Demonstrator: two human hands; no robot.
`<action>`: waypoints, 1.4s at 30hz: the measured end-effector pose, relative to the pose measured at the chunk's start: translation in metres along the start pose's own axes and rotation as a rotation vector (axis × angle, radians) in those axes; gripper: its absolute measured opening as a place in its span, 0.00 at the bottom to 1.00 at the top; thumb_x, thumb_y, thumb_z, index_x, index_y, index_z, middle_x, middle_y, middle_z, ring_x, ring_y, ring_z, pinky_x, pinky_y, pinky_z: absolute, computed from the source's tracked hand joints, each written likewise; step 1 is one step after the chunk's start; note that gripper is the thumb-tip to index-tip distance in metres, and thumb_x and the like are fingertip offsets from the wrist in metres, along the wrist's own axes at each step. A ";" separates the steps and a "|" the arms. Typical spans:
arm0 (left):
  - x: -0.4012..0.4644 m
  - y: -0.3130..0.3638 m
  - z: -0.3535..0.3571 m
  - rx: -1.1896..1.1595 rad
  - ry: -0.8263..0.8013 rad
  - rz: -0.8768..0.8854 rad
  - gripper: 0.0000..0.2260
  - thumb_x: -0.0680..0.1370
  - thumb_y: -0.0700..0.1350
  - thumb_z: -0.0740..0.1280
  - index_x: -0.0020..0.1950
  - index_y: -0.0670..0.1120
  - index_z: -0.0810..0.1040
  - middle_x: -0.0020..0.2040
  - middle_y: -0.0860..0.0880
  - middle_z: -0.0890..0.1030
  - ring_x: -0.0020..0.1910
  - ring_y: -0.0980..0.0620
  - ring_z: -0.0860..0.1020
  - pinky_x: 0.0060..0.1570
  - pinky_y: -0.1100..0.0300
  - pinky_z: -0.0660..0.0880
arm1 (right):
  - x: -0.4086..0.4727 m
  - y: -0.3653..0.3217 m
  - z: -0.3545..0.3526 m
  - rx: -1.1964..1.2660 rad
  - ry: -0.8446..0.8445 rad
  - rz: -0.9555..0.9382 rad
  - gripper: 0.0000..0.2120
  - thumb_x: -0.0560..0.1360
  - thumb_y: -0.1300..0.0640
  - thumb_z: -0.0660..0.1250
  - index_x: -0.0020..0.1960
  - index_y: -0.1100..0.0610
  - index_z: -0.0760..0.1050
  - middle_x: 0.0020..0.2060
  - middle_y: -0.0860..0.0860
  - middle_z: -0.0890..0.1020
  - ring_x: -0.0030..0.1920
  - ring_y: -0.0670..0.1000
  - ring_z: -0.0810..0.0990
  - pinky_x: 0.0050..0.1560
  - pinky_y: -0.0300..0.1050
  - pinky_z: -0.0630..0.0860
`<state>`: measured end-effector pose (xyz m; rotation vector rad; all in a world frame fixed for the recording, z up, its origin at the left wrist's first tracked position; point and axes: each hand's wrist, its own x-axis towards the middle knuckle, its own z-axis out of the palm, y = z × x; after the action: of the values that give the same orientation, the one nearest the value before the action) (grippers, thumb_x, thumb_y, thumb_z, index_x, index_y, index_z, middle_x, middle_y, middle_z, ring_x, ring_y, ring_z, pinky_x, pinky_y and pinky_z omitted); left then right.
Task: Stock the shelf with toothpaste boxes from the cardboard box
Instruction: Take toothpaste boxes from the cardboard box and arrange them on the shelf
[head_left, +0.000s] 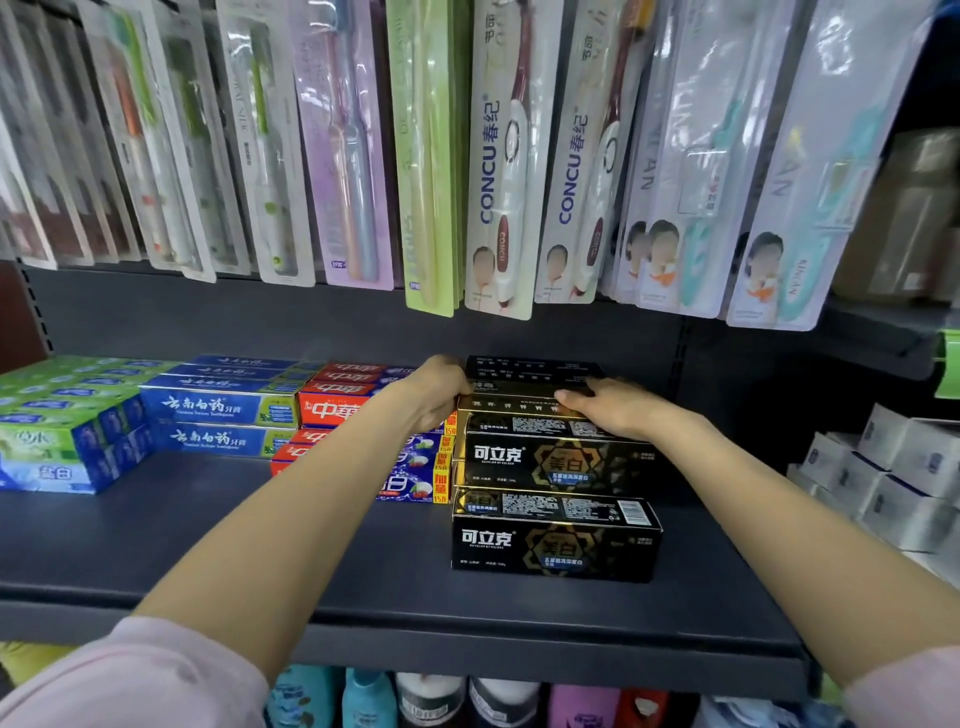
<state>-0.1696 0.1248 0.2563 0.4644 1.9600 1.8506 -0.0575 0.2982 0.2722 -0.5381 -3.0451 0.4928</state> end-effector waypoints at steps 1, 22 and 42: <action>0.001 0.001 0.000 0.016 0.003 -0.003 0.18 0.76 0.25 0.53 0.64 0.34 0.68 0.58 0.36 0.74 0.58 0.41 0.75 0.63 0.49 0.72 | 0.000 -0.001 0.000 -0.006 -0.003 0.002 0.32 0.79 0.39 0.50 0.75 0.59 0.57 0.75 0.55 0.60 0.75 0.56 0.58 0.71 0.46 0.58; -0.041 0.000 -0.002 0.331 0.117 0.201 0.17 0.82 0.43 0.57 0.70 0.40 0.68 0.69 0.43 0.72 0.69 0.45 0.70 0.71 0.49 0.64 | -0.022 0.002 0.013 -0.142 0.099 -0.094 0.35 0.75 0.31 0.44 0.76 0.48 0.54 0.76 0.56 0.56 0.76 0.59 0.54 0.74 0.58 0.55; -0.081 -0.018 0.016 0.528 0.134 0.280 0.21 0.82 0.47 0.57 0.74 0.42 0.62 0.71 0.46 0.70 0.69 0.47 0.68 0.64 0.60 0.64 | -0.048 -0.016 0.033 -0.166 0.223 -0.177 0.29 0.79 0.37 0.42 0.76 0.47 0.54 0.76 0.54 0.58 0.76 0.55 0.56 0.75 0.52 0.52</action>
<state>-0.0913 0.0973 0.2431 0.8232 2.5935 1.5228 -0.0199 0.2574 0.2476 -0.2985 -2.8962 0.1628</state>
